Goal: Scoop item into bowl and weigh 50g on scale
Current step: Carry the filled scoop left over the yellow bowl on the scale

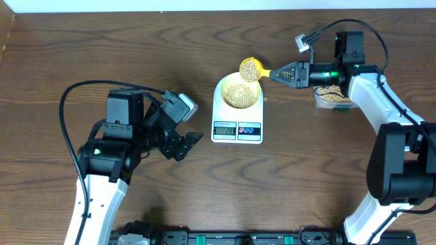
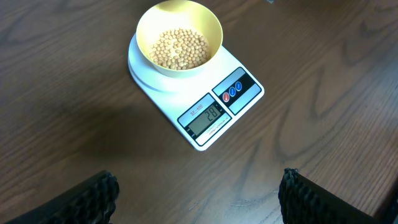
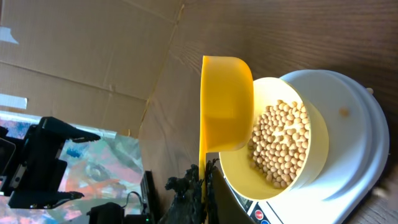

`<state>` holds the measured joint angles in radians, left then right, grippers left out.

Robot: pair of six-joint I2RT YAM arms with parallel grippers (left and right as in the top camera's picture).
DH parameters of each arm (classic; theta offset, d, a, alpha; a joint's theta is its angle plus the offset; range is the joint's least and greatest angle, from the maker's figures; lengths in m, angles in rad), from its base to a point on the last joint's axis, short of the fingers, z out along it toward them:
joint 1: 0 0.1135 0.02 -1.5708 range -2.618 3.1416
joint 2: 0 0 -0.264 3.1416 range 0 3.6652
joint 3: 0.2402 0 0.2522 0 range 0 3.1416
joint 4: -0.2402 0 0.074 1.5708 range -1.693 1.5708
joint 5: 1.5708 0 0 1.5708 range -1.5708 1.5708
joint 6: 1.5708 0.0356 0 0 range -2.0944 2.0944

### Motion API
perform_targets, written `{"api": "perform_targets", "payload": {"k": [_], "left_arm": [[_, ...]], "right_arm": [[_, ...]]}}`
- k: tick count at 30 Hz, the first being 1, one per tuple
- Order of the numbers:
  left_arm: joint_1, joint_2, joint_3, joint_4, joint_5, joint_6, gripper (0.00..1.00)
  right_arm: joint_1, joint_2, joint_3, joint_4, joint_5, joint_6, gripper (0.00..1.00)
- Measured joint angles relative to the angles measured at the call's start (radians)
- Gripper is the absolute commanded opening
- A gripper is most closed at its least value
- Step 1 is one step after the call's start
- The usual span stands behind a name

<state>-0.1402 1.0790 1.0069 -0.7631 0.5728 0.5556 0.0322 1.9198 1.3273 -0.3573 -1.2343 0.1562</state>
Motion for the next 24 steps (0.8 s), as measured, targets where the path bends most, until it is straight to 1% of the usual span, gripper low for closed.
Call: {"api": "perform_targets", "payload": {"k": [6,16,24], "left_arm": [[0.0,0.0,0.0,0.0,0.0,0.0,0.84],[0.0,0.0,0.0,0.0,0.0,0.0,0.84],[0.0,0.0,0.0,0.0,0.0,0.0,0.85]], "right_arm": [[0.0,0.0,0.0,0.0,0.022,-0.042,0.01],[0.009,0.0,0.0,0.0,0.055,-0.17,0.01],[0.051,0.0,0.0,0.0,0.119,-0.224,0.01]]}}
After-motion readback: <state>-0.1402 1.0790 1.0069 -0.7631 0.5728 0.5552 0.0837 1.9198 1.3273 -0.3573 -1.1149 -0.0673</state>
